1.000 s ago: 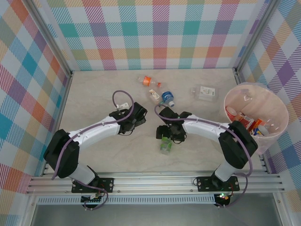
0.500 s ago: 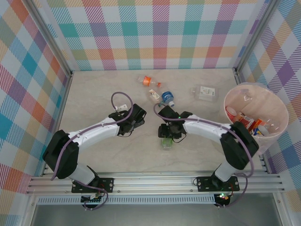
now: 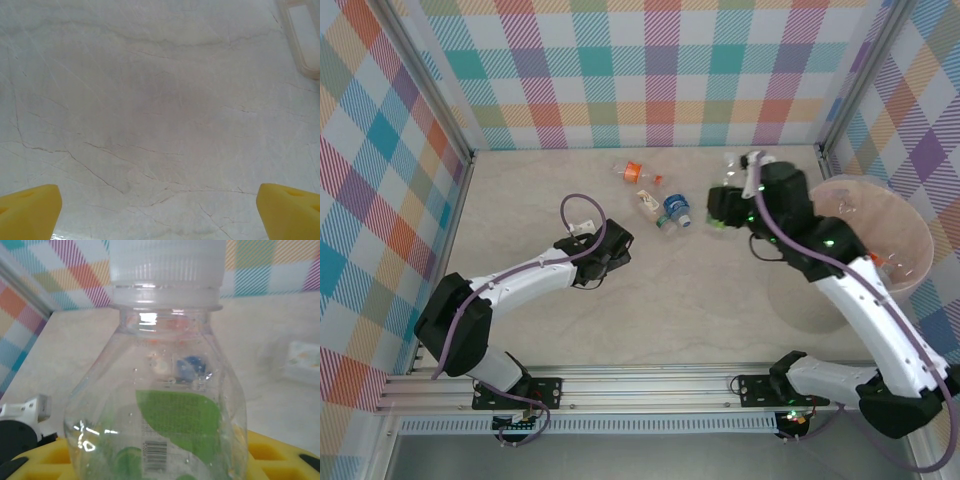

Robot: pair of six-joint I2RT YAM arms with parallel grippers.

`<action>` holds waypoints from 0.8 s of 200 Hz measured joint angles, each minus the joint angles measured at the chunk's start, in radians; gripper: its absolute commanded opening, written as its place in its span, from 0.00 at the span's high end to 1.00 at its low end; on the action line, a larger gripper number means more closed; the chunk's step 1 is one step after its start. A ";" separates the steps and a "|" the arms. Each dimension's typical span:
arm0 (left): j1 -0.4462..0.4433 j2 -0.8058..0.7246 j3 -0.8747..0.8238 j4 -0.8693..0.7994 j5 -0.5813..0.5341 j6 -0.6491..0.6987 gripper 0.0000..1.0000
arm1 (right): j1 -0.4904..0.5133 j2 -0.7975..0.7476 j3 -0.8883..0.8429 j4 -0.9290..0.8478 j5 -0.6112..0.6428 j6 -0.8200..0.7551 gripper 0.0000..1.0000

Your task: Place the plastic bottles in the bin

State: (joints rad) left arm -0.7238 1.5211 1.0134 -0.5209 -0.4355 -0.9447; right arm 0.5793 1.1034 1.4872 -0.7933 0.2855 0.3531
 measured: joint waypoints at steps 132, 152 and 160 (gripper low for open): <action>0.002 -0.028 -0.068 0.339 0.212 0.177 0.00 | -0.603 -0.027 0.232 -0.225 0.318 -0.264 0.50; 0.002 -0.032 -0.068 0.349 0.217 0.187 0.00 | -0.718 0.031 0.228 -0.253 0.269 -0.261 0.48; 0.002 -0.034 -0.068 0.349 0.218 0.190 0.00 | -0.756 0.061 0.218 -0.256 0.250 -0.261 0.47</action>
State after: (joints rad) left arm -0.7219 1.4876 0.9459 -0.1719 -0.2176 -0.7551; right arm -0.1764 1.1648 1.7054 -1.0496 0.5354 0.0925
